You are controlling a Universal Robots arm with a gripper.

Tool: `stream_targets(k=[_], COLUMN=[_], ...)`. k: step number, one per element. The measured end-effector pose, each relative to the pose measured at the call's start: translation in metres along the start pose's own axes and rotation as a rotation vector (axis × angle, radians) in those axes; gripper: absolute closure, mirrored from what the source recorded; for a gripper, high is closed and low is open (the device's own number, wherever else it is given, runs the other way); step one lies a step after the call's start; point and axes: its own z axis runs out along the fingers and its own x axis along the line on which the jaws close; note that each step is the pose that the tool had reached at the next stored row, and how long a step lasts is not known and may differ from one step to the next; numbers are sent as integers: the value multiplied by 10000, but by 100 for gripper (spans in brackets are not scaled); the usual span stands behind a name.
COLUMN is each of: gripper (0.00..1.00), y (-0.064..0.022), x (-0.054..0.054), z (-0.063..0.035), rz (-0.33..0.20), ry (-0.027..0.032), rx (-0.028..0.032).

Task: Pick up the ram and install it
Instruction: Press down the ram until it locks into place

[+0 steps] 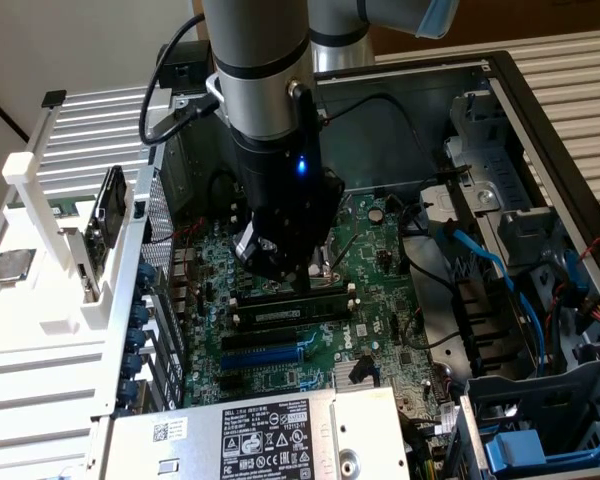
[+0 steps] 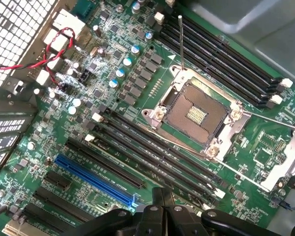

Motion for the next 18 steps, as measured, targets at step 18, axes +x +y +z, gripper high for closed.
stream_targets(k=[18], gripper=[90], y=[0], x=[0], z=[2], rz=[2741], ry=[11], rx=[46])
